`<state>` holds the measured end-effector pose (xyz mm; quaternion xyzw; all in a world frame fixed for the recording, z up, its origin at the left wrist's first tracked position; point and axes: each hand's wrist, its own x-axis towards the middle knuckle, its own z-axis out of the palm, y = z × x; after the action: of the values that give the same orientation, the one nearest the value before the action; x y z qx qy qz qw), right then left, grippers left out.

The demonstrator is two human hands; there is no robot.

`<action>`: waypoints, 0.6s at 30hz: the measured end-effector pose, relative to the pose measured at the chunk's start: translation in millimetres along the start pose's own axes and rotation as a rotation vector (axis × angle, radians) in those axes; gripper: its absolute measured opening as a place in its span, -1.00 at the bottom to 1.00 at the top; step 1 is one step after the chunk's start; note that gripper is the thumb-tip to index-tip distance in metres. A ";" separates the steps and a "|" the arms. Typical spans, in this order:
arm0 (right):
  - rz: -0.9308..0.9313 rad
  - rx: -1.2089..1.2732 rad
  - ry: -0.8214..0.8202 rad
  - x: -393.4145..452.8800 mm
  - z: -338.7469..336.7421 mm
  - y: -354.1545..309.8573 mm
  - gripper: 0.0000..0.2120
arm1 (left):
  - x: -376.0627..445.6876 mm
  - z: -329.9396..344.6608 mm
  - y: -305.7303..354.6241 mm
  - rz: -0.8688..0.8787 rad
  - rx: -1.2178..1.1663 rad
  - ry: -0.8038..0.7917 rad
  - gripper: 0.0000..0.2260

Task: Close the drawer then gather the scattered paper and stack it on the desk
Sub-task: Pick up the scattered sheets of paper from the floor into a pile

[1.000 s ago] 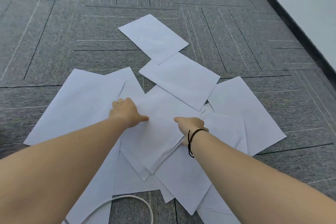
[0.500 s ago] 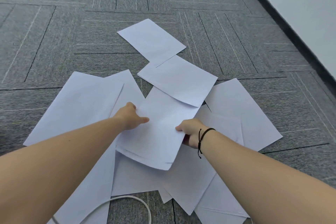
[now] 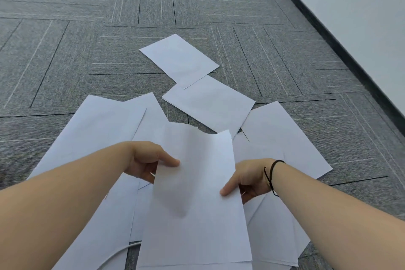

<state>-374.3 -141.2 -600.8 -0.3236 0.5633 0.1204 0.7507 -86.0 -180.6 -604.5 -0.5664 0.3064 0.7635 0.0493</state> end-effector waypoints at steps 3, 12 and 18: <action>-0.057 -0.013 0.025 0.3 3.4 -16.7 -0.67 | -3.5 -0.8 0.6 0.070 -0.068 -0.071 -0.55; -0.411 0.096 0.595 38.4 -21.0 -66.9 -0.88 | 3.7 -12.5 2.5 0.275 -0.335 0.383 -0.76; -0.371 -0.786 1.138 61.7 -35.9 -88.2 -0.73 | 11.7 -30.4 3.8 0.383 -0.448 0.674 -0.80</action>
<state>-333.0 -242.1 -632.5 -0.6732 0.7182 -0.0026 0.1761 -66.4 -202.7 -618.6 -0.7133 0.2317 0.5792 -0.3196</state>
